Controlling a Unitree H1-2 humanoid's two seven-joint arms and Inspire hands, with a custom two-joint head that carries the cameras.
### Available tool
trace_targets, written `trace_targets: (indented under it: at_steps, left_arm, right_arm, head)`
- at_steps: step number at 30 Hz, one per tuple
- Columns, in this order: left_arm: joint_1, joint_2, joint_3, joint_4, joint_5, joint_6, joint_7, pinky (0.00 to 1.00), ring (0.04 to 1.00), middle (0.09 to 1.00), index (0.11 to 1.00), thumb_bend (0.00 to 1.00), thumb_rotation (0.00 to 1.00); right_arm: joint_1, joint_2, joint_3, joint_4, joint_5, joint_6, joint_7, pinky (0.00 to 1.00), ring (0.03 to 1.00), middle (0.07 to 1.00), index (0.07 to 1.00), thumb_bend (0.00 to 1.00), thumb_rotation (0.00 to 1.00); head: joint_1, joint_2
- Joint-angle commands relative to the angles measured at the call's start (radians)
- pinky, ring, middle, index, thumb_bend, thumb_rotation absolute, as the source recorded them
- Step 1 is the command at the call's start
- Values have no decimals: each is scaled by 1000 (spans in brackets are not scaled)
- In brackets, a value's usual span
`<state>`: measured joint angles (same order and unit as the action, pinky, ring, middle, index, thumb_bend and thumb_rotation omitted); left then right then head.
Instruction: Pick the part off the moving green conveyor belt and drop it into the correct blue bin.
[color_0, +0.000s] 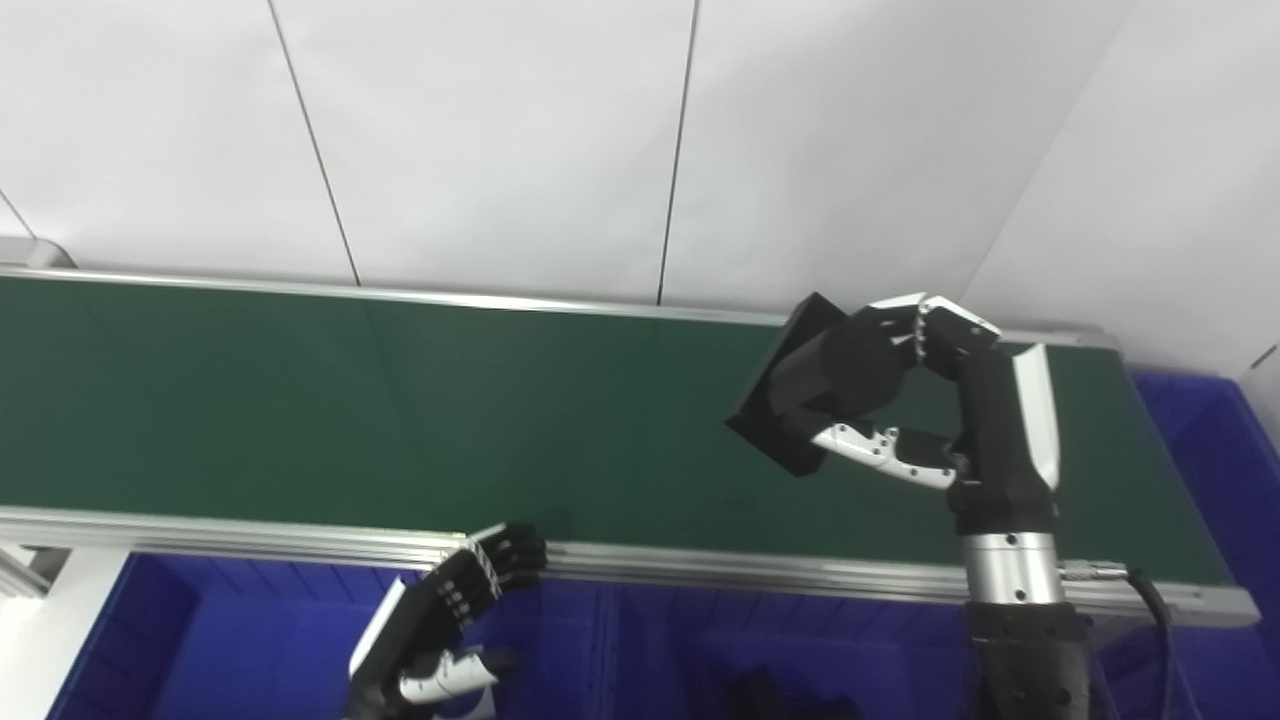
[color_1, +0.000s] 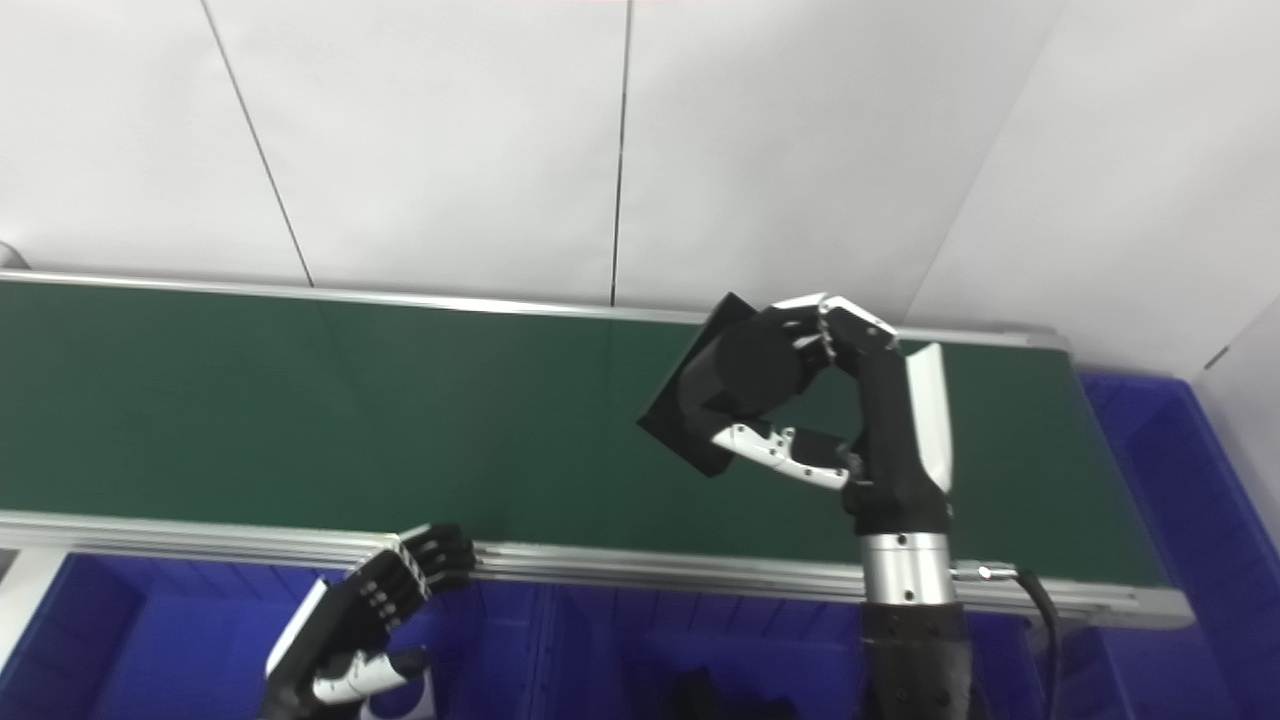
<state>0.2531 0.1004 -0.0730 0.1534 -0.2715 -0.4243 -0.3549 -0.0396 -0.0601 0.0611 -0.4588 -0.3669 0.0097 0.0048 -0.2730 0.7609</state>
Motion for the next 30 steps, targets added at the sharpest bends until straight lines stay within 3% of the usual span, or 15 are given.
trace_targets:
  at_steps: [1,7,15,28,30]
  left_arm:
    - [-7,14,9,-44,-21,-20,-12,735,769,784,783,923,405]
    - [1,35,19,-102,-48,32,-7,721,756,771,775,924,411]
    - [6,54,44,-155,-66,87,-4,696,735,751,755,959,435]
    - [17,73,68,-199,-86,130,-8,666,701,724,737,983,426]
    - [20,78,71,-204,-87,132,-10,665,701,724,739,982,433]
  right_arm:
    - [23,0,-18,-58,-2,-2,-16,340,401,458,501,530,0]
    - [136,21,-46,-115,-13,16,-23,377,442,490,479,531,0]
    - [296,73,-64,-114,-71,18,-59,290,350,433,512,528,0]
    - [461,89,-151,85,-30,-90,-195,221,288,402,512,525,0]
    - [472,91,-156,114,-37,-105,-222,268,329,414,513,526,0]
  head:
    - [-24,17]
    - [-88,59]
    - [-154,108]
    - [-201,146]
    - [-199,149]
